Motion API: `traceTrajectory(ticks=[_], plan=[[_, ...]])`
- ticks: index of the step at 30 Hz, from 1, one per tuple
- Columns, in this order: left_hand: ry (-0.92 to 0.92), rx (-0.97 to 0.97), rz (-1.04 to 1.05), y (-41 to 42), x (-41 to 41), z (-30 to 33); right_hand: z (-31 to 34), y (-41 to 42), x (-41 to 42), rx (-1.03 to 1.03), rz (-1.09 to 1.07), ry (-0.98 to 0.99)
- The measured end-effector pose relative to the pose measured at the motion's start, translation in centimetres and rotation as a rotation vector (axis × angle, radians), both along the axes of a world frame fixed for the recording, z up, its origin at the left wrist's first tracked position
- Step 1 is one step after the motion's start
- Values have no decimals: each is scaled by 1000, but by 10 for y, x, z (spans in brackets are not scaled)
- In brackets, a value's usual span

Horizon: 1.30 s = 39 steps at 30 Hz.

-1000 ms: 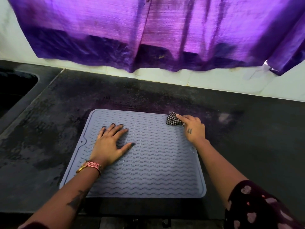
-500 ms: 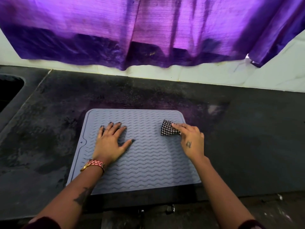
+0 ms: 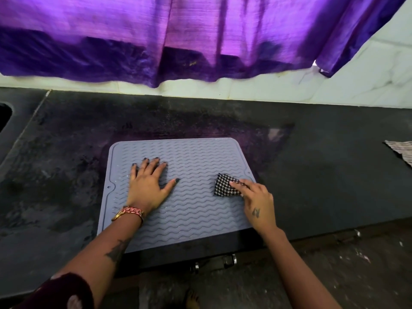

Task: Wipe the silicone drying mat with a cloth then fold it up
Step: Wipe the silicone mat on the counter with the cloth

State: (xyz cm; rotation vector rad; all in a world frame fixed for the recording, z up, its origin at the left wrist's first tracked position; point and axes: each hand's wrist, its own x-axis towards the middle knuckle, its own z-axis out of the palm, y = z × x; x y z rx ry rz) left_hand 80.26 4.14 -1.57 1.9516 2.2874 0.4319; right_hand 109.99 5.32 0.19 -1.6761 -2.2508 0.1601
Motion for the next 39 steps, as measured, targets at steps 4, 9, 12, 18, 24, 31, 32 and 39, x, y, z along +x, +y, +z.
traceTrajectory(ticks=[4,9,12,18,24,31,32,39], plan=[[-4,5,-5,0,0,-2,9,-10,1,49,-1,46],[4,6,1,1,-2,-4,-9,-51,-4,73,-25,74],[4,13,-2,1,-2,-5,-1,-43,-4,69,-20,94],[8,-3,-4,3,-2,-5,-9,-79,-11,130,16,41],[5,6,-7,0,-1,-4,6,-75,-27,139,74,122],[16,2,-11,-3,-1,-3,1,-88,-44,129,132,134],[14,3,-15,-3,-1,-2,2,-85,-41,132,141,155],[-74,8,-53,-13,-1,7,1,-91,-43,140,161,117]])
